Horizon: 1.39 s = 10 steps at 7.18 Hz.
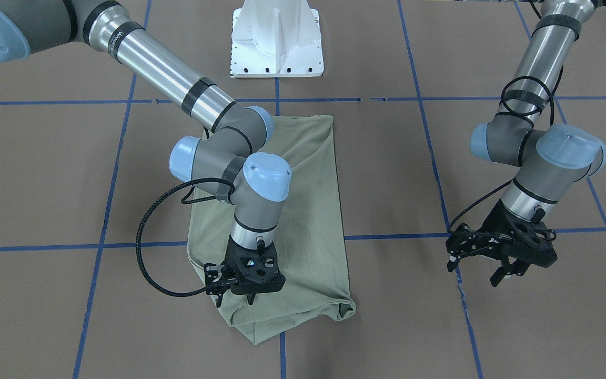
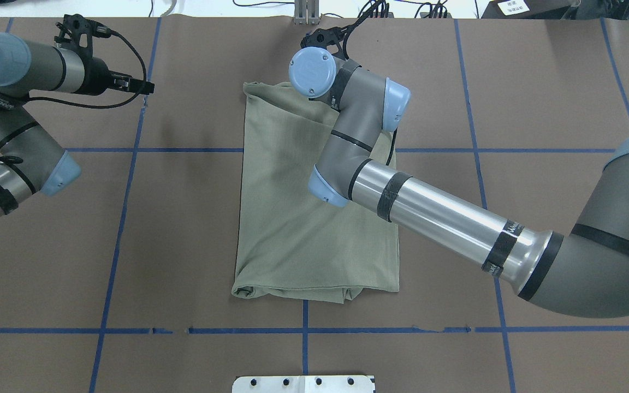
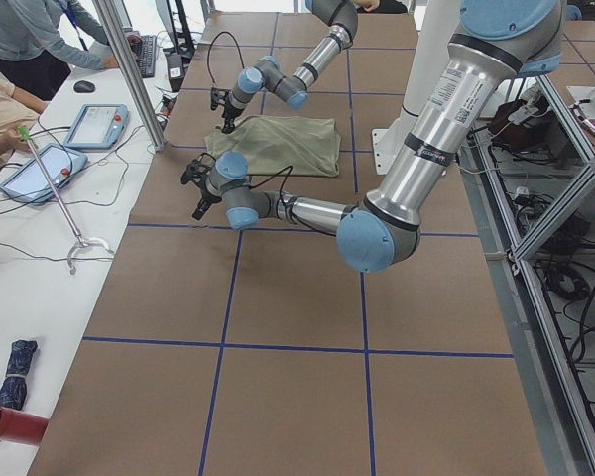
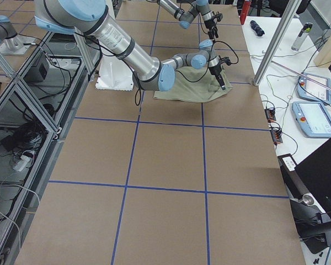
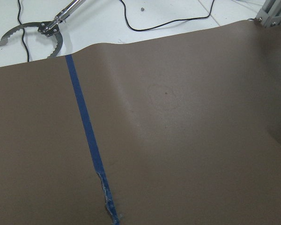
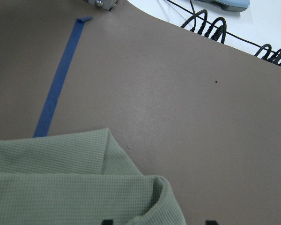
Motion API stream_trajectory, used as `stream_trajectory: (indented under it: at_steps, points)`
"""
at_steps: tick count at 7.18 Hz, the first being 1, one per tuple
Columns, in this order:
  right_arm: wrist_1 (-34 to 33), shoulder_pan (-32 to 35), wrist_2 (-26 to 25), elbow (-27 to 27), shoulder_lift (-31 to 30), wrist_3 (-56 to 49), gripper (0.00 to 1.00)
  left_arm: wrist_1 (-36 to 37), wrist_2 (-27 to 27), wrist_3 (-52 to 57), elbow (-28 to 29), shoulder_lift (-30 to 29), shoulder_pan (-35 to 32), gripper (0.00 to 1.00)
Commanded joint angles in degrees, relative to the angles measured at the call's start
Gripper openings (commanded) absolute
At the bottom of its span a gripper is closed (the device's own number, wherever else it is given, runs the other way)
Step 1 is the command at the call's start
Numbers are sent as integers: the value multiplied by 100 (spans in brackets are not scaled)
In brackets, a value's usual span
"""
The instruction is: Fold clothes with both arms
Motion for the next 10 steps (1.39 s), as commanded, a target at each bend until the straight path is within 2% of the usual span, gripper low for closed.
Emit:
stream_trajectory:
  at_steps: [1,3,4,5,8,10]
  points:
    - [48,-103,-164,-81,22,211,65,0,0,-4,8,9,0,100]
    - [40,-139,-253,-168,13,212,57,0,0,-4,17,9,0,100]
    - [40,-147,-279,-169,22,212,26,0,0,-4,17,9,0,100]
    - [40,-147,-288,-169,22,212,0,-9,9,-4,17,18,0,100]
    - [-4,-34,-332,-81,75,-199,0,-96,9,-4,17,18,18,100]
    - [4,194,-323,207,-213,-847,0,-158,9,-12,17,27,70,100]
